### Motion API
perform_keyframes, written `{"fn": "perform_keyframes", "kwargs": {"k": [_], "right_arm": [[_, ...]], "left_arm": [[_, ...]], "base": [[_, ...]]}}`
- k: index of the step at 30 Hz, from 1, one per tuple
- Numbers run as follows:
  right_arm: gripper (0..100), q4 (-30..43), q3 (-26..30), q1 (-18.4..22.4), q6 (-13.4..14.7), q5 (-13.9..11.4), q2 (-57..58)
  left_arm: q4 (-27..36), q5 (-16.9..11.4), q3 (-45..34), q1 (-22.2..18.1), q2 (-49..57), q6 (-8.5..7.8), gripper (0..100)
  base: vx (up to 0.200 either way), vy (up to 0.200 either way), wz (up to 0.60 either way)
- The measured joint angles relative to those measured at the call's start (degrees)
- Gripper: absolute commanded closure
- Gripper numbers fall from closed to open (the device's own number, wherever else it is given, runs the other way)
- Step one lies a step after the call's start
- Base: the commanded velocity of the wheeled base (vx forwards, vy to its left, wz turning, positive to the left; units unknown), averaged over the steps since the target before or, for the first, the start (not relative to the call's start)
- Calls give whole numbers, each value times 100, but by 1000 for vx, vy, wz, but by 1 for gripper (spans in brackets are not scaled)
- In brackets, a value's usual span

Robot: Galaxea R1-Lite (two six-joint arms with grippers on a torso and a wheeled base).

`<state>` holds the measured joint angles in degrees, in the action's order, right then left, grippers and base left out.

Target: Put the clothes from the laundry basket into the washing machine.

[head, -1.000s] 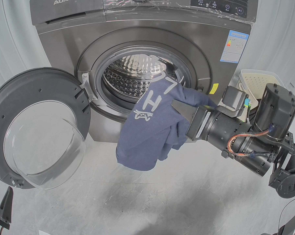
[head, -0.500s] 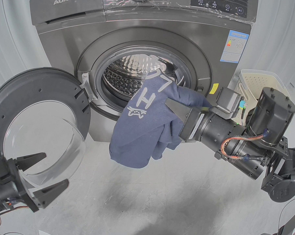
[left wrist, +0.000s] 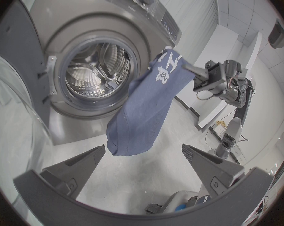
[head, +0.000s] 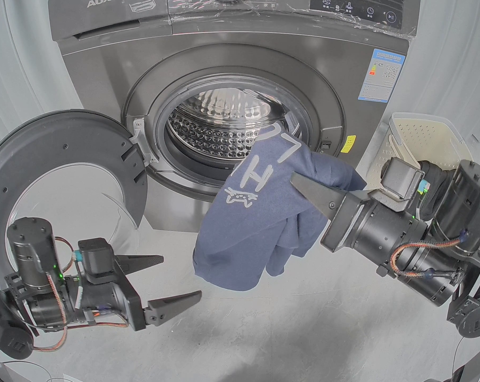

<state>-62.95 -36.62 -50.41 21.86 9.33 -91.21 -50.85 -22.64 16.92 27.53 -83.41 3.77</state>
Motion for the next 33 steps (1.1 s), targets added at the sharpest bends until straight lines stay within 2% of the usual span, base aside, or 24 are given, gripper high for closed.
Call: {"fn": "perform_keyframes", "kwargs": {"k": [7, 10, 21, 33], "right_arm": [[100, -27, 104, -37, -5, -18, 150], [100, -24, 110, -52, -10, -18, 191], [100, -24, 140, -111, -11, -18, 299], [100, -22, 228, -216, -18, -33, 325]], "left_arm": [[-384, -271, 144, 172, -857, 134, 0], [-789, -319, 265, 182, -1202, 171, 0], [-1523, -265, 623, 96, -2068, 224, 0], [-1591, -246, 1086, -93, -2417, 202, 0]], "base": [[0, 0, 0], [0, 0, 0], [0, 0, 0], [0, 0, 0]]}}
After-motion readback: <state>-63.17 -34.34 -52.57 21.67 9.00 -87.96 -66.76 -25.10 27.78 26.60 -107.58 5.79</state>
